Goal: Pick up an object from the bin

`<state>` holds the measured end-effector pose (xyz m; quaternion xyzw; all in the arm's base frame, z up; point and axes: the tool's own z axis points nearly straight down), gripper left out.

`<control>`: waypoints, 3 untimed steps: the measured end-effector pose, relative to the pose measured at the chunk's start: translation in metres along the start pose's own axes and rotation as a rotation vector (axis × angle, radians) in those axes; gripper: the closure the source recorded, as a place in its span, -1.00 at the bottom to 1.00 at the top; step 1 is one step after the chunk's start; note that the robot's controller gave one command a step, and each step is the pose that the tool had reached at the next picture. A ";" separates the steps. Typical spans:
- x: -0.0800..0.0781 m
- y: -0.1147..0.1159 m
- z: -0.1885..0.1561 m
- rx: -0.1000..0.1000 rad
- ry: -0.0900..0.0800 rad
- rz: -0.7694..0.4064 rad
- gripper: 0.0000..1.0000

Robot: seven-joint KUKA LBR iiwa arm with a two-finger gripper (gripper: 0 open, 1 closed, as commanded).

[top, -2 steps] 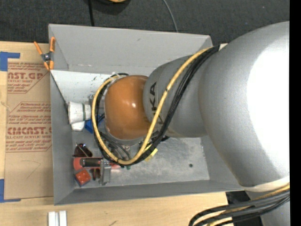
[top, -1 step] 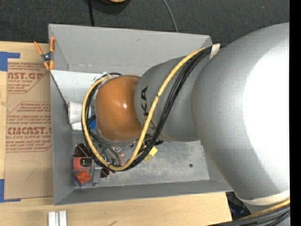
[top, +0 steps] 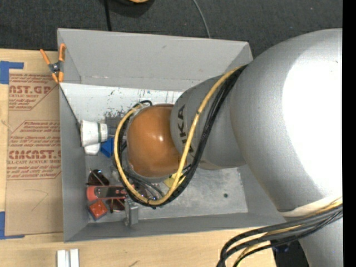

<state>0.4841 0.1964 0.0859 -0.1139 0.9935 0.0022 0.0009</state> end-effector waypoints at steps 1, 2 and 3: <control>-0.009 0.032 0.017 0.004 0.001 0.445 1.00; -0.009 0.032 0.017 0.003 0.000 0.446 1.00; -0.009 0.031 0.016 0.003 0.000 0.446 1.00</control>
Offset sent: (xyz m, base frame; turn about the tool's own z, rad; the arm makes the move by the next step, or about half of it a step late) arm 0.0000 0.0000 0.0000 0.0000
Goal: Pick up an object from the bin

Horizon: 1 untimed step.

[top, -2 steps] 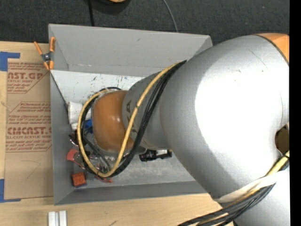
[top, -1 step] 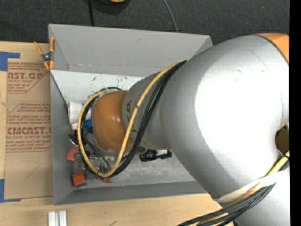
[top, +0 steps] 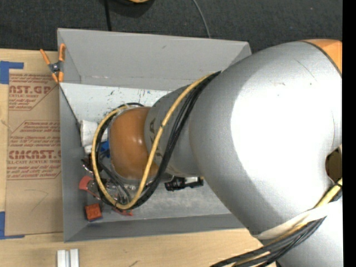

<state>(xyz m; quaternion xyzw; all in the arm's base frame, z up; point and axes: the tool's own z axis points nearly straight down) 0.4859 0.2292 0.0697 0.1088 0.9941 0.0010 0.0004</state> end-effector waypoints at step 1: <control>0.001 -0.001 -0.005 0.003 0.005 0.000 1.00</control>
Offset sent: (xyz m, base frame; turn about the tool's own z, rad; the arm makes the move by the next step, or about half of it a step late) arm 0.0002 0.0000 0.0645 0.0000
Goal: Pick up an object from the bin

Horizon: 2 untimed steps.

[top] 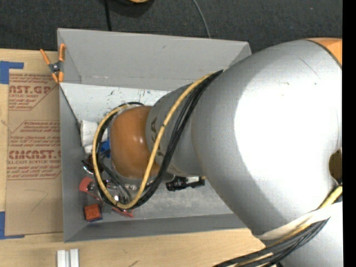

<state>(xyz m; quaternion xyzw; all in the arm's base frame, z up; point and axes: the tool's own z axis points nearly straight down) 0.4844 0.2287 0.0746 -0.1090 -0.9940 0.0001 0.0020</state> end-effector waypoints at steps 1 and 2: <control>0.002 -0.001 -0.021 0.002 0.005 0.000 1.00; 0.000 0.001 -0.039 -0.004 -0.002 0.000 1.00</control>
Offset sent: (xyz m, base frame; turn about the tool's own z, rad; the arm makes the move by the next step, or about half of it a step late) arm -0.0001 0.0000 0.0071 0.0000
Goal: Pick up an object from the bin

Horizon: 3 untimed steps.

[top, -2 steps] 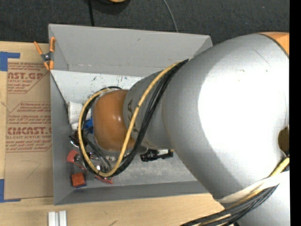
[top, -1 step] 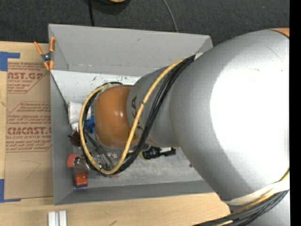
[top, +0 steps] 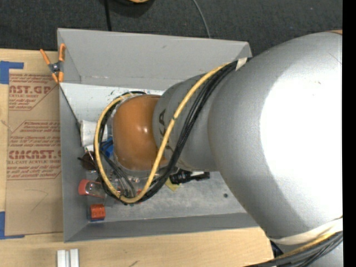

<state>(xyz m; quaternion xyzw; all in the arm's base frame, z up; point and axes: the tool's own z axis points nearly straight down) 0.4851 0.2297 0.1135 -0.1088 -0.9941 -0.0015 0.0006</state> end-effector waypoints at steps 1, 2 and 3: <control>0.000 0.000 -0.008 0.000 0.001 0.000 1.00; 0.002 -0.001 -0.011 0.002 0.003 -0.001 1.00; 0.003 -0.001 -0.014 0.003 0.005 -0.001 1.00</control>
Offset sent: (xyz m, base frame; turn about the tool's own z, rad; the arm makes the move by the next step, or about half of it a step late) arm -0.0001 0.0002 0.0080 0.0000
